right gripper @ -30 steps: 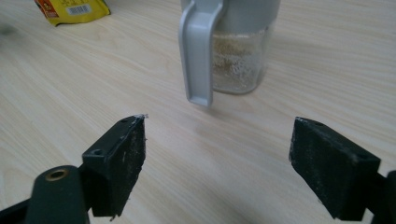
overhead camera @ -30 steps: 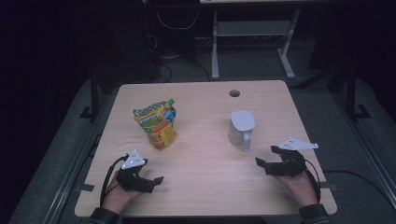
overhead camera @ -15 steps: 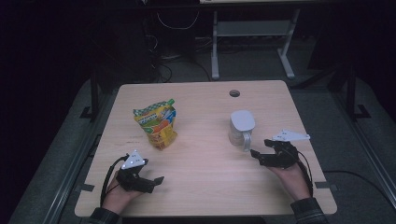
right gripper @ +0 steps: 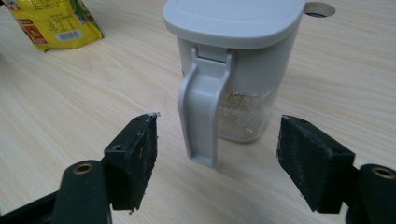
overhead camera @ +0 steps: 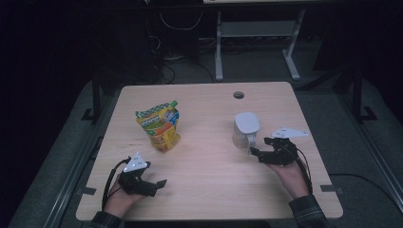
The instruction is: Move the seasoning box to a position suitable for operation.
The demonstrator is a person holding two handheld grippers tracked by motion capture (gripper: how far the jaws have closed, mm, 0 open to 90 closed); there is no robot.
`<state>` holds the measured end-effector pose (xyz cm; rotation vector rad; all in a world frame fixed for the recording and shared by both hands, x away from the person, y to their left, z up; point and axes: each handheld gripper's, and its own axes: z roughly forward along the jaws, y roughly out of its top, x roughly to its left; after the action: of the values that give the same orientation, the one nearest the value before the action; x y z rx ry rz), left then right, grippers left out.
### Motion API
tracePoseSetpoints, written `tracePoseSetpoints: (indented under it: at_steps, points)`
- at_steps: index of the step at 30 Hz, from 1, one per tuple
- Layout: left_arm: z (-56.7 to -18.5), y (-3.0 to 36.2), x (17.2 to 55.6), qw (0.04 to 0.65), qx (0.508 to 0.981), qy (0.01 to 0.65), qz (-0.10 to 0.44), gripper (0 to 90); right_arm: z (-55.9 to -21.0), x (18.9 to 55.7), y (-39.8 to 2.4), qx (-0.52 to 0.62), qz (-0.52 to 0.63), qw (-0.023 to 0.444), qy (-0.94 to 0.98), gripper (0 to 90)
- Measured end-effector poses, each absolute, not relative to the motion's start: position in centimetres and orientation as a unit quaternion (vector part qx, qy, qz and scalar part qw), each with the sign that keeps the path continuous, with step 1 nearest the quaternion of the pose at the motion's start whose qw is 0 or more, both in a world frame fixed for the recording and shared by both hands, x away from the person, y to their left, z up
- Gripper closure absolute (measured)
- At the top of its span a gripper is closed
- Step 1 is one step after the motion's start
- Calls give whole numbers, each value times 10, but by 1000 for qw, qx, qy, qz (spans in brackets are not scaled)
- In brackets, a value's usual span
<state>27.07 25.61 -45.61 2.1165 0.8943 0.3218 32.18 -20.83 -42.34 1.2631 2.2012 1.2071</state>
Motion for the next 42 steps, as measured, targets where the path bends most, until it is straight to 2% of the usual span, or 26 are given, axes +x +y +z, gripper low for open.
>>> tracePoseSetpoints:
  at_steps: [4,8,22,30,42]
  points:
    - [-456,256,271,399,836,354,127,47,-424,325,-204,445,419,163,775,320]
    - [-456,256,270,400,836,354,127,47,-421,328,-198,444,422,168,772,401]
    - [-455,256,271,398,839,349,129,47,-427,336,-184,458,407,171,772,535]
    - [-455,256,270,398,839,349,129,47,-427,335,-182,458,405,174,772,662]
    - [-455,257,271,397,840,346,130,48,-427,334,-188,452,406,171,775,678]
